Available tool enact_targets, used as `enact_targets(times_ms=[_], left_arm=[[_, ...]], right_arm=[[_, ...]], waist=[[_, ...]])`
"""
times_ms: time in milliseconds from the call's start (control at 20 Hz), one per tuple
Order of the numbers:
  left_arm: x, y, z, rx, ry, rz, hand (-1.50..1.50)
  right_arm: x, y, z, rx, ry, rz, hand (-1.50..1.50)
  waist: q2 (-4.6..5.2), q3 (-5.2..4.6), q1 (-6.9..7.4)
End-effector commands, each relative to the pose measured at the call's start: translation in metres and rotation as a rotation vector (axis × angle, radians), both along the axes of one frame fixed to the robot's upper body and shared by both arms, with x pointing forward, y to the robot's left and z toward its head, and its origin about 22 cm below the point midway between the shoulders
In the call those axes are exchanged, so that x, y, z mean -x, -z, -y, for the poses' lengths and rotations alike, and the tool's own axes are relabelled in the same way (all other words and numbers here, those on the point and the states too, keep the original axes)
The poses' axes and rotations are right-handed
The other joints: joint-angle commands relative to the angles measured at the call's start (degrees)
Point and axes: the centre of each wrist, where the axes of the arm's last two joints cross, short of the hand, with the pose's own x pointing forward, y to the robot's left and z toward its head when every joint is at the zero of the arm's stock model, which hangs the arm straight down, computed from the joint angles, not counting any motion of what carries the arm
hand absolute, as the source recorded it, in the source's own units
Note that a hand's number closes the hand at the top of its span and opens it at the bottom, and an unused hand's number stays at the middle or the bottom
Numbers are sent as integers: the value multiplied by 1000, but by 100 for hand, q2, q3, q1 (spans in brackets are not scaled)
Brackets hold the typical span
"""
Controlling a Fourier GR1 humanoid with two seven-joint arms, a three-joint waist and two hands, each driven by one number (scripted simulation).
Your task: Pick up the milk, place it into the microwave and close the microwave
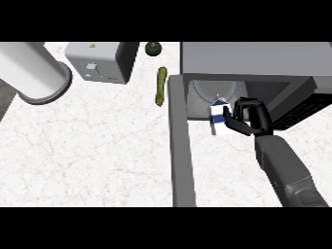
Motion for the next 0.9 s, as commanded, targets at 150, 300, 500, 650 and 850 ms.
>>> enact_targets(times_ms=[150, 300, 500, 650, 850], left_arm=[[-5, -7, 6, -43, 34, 6, -150], [-19, 1, -5, -26, 32, 33, -150], [-17, -8, -6, -48, 77, 42, -150], [-25, -7, -1, -30, 98, 46, -150], [-30, -5, -6, -32, 90, 64, -150]], right_arm=[[-47, -60, 12, 60, 31, -14, 150], [-50, -65, 13, 72, 29, -9, 150], [-59, -75, 1, 94, 65, -22, 150], [-68, -94, 11, 219, 143, 3, 150], [-73, -111, 34, 258, 221, 12, 150]], waist=[[63, 7, 142], [100, 8, 166], [138, 12, 320], [211, 15, 421], [256, 18, 459]])
